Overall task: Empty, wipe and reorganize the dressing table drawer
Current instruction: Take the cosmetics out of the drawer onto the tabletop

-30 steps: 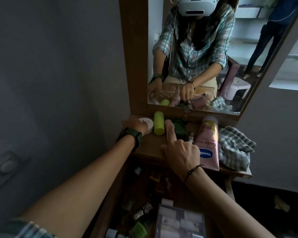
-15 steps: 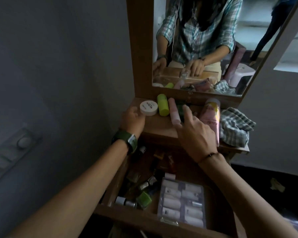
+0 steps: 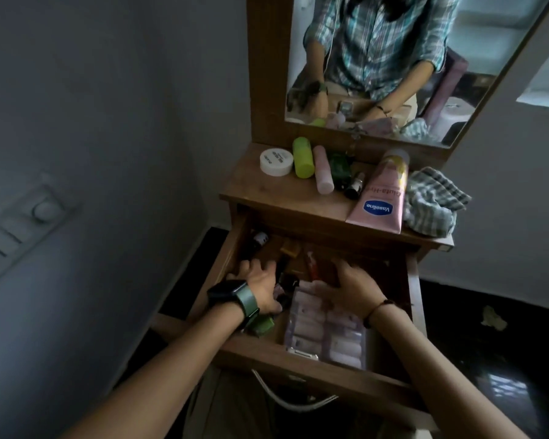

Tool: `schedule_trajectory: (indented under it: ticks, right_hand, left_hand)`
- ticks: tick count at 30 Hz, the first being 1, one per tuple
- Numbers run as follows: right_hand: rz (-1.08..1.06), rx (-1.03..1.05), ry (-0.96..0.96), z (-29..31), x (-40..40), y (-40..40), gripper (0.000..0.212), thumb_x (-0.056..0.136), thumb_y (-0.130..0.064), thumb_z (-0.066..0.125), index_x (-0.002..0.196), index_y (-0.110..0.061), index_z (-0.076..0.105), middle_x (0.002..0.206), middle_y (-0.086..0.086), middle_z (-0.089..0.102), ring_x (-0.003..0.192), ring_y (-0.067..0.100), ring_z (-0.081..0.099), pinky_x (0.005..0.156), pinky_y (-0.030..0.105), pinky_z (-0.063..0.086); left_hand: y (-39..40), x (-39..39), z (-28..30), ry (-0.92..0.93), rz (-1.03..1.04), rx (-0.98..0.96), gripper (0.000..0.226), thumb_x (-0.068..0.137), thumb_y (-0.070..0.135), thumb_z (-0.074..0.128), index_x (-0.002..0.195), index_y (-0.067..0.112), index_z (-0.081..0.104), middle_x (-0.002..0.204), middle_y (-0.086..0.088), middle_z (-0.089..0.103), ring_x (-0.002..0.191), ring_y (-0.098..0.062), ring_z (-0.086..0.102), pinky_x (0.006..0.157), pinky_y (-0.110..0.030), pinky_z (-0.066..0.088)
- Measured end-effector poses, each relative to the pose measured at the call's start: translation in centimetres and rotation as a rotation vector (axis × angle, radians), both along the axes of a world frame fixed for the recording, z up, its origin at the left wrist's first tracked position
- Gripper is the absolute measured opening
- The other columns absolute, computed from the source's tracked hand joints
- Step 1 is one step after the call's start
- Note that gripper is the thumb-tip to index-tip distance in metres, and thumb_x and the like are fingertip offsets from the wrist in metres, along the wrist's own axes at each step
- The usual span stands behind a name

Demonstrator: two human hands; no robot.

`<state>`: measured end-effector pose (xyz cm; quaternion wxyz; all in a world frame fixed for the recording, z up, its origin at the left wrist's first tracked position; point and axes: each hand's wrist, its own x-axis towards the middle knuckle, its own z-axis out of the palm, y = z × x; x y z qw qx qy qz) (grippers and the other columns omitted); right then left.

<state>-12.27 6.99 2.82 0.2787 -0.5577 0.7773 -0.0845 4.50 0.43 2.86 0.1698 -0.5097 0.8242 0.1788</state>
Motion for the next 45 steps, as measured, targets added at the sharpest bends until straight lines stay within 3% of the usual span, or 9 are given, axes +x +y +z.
schedule_trajectory:
  ticks: [4,8,16,22,28,33,37,42,45]
  right_hand:
    - [0.069,0.005,-0.095,0.2,1.0,-3.3,0.099,0.075,-0.04,0.072,0.147,-0.017,0.008,0.148,0.013,0.028,0.131,0.03,0.037,0.103,0.033,0.037]
    - [0.173,0.124,0.012,-0.1,1.5,-5.7,0.116,0.068,-0.034,0.079,0.148,-0.025,-0.005,0.154,0.014,0.005,0.139,0.036,0.021,0.109,0.041,0.036]
    - [0.335,0.187,0.173,-0.5,3.6,-8.2,0.119,0.066,-0.017,0.08,0.148,-0.029,-0.006,0.152,0.021,-0.008,0.14,0.044,0.013,0.109,0.045,0.036]
    - [0.321,0.182,0.111,-0.2,3.9,-8.4,0.105,0.063,-0.007,0.076,0.143,-0.03,0.012,0.145,0.018,0.014,0.13,0.041,0.032,0.092,0.039,0.047]
    - [0.33,0.17,0.073,-0.1,3.6,-8.6,0.11,0.064,-0.012,0.076,0.144,-0.038,0.005,0.146,0.015,0.015,0.131,0.04,0.028,0.099,0.043,0.045]
    - [0.32,0.167,-0.115,0.5,2.7,-8.2,0.106,0.07,-0.004,0.074,0.146,-0.033,0.007,0.144,0.008,0.025,0.129,0.035,0.037,0.095,0.046,0.048]
    - [0.245,0.197,-0.302,0.8,2.1,-7.8,0.104,0.074,0.007,0.067,0.147,-0.036,0.007,0.127,0.004,0.038,0.116,0.032,0.047,0.063,0.035,0.057]
    - [0.104,0.176,-0.528,0.7,1.6,-7.3,0.097,0.076,0.011,0.062,0.142,-0.044,0.016,0.129,0.001,0.03,0.121,0.037,0.043,0.069,0.049,0.058]
    - [0.067,0.124,-0.6,0.3,1.6,-7.0,0.093,0.074,0.013,0.063,0.137,-0.043,0.025,0.122,0.0,0.033,0.11,0.035,0.051,0.06,0.042,0.06]
  left_hand:
    - [0.1,-0.7,-0.6,-0.101,-0.008,0.001,0.108,0.07,0.048,0.072,0.146,0.017,0.002,0.145,-0.016,0.023,0.135,-0.036,0.023,0.101,-0.051,0.036]
    - [-0.3,-1.4,-1.1,-0.046,0.092,-0.042,0.102,0.077,0.039,0.068,0.147,0.017,-0.002,0.147,-0.016,0.021,0.135,-0.035,0.022,0.099,-0.053,0.036]
    - [-2.1,-1.8,-1.8,0.09,0.102,-0.063,0.075,0.084,0.033,0.062,0.142,0.006,0.023,0.144,-0.019,0.027,0.129,-0.038,0.034,0.103,-0.043,0.036]
    - [-3.2,-1.7,-1.7,0.351,0.204,0.084,0.065,0.085,0.016,0.055,0.142,0.009,0.024,0.144,-0.024,0.031,0.129,-0.042,0.036,0.107,-0.041,0.035]
    - [-3.8,-1.3,-1.4,0.499,0.405,0.202,0.068,0.087,0.013,0.05,0.145,0.012,0.015,0.139,-0.02,0.04,0.122,-0.037,0.047,0.097,-0.035,0.042]
    - [-4.1,-1.4,-0.9,0.548,0.449,0.3,0.06,0.088,0.007,0.044,0.144,0.015,0.025,0.137,-0.017,0.043,0.122,-0.033,0.046,0.099,-0.033,0.041]
    - [-4.0,-1.5,-0.9,0.625,0.446,0.373,0.054,0.088,0.005,0.042,0.14,0.018,0.033,0.13,-0.014,0.05,0.114,-0.032,0.051,0.099,-0.037,0.044]
    - [-3.5,-1.4,-0.7,0.843,0.476,0.466,0.066,0.084,-0.008,0.046,0.141,0.022,0.032,0.133,-0.009,0.049,0.122,-0.029,0.047,0.101,-0.036,0.043]
    - [-3.3,-1.5,-0.8,0.937,0.508,0.504,0.066,0.087,-0.011,0.044,0.143,0.021,0.032,0.138,-0.011,0.045,0.128,-0.028,0.043,0.1,-0.033,0.041]
